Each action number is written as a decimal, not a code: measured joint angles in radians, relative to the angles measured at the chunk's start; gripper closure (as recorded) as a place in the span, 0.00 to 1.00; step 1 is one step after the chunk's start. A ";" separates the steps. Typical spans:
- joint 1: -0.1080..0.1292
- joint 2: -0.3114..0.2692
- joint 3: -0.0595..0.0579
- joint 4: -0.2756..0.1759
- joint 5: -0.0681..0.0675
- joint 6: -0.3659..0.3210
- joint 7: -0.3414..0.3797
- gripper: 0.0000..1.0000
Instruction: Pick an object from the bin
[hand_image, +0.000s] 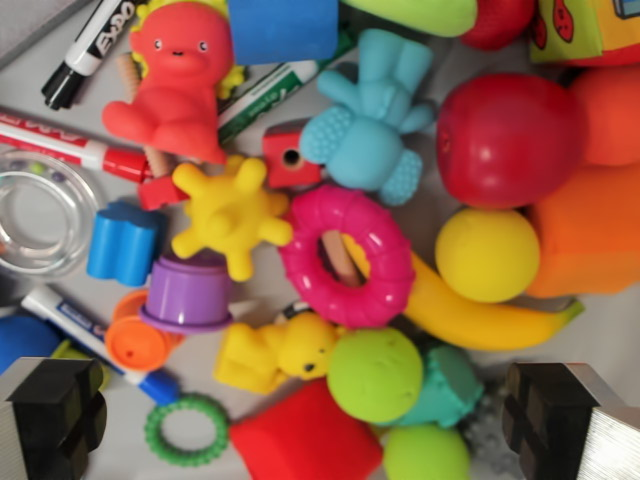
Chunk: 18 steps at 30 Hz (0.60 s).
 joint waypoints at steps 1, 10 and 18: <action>0.002 0.003 0.001 -0.005 0.001 0.008 0.009 0.00; 0.022 0.030 0.004 -0.037 0.007 0.073 0.094 0.00; 0.043 0.063 0.007 -0.065 0.013 0.140 0.181 0.00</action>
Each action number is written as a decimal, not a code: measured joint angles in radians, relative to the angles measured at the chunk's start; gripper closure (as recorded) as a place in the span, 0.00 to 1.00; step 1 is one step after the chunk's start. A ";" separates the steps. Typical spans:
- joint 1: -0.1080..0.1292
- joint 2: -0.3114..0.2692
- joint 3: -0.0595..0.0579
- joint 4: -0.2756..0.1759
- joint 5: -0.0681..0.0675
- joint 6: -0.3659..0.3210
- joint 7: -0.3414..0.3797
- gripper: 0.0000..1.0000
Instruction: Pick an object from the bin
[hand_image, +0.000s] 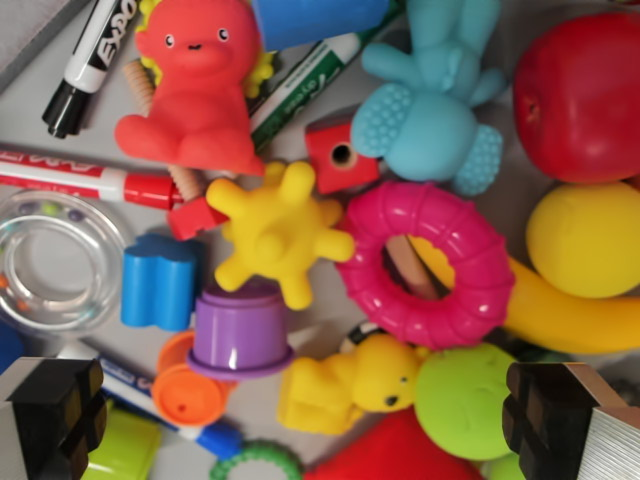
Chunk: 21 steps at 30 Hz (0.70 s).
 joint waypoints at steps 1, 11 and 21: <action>0.003 0.005 0.000 -0.003 0.001 0.010 0.013 0.00; 0.035 0.058 0.002 -0.030 0.011 0.098 0.126 0.00; 0.072 0.127 0.002 -0.047 0.020 0.192 0.252 0.00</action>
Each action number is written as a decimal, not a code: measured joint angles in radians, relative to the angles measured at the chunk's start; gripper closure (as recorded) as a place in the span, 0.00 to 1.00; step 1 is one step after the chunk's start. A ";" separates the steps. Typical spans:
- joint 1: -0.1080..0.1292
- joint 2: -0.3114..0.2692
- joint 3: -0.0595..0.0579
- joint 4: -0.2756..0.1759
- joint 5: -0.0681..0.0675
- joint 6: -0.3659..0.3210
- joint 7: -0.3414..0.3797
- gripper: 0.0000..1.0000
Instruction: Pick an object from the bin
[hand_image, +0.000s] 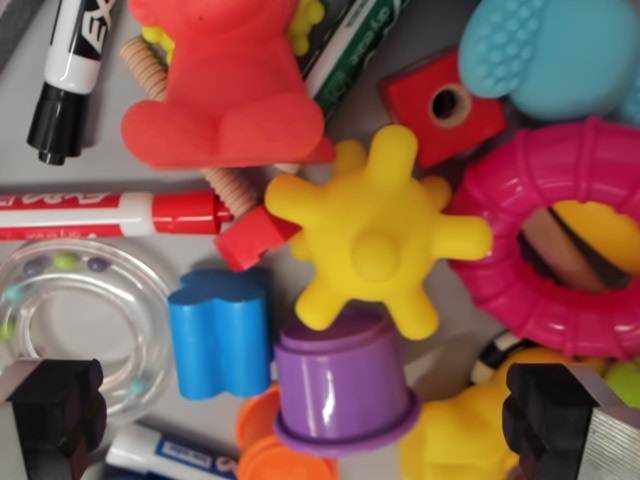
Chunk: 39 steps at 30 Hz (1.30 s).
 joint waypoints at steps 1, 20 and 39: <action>0.004 0.008 0.000 -0.001 0.001 0.010 0.013 0.00; 0.038 0.164 0.001 0.010 0.016 0.163 0.126 0.00; 0.032 0.271 0.008 0.058 0.021 0.245 0.126 0.00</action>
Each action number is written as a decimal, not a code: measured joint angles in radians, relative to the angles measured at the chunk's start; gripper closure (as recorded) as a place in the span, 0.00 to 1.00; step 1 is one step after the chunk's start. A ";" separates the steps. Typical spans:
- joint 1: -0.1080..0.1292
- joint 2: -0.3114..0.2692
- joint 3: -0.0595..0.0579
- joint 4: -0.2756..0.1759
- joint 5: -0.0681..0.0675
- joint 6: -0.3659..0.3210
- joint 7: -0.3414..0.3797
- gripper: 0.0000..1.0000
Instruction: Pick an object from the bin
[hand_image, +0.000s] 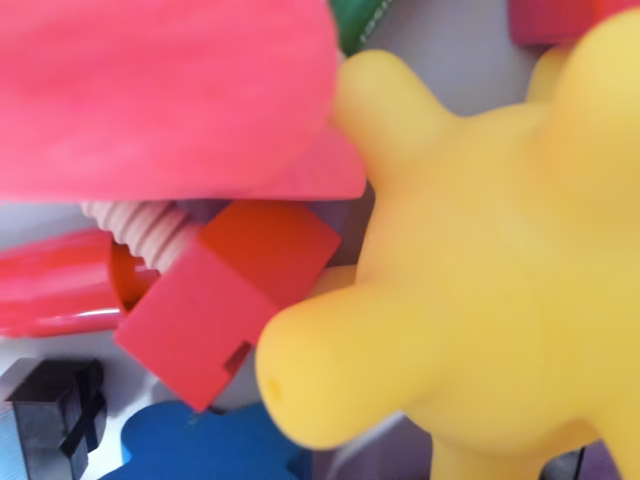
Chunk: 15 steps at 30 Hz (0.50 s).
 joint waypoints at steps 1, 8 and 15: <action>0.000 0.001 0.000 0.001 0.000 0.001 0.000 0.00; 0.000 0.003 0.000 0.004 0.000 0.003 0.000 1.00; 0.000 0.003 0.000 0.004 0.000 0.003 0.000 1.00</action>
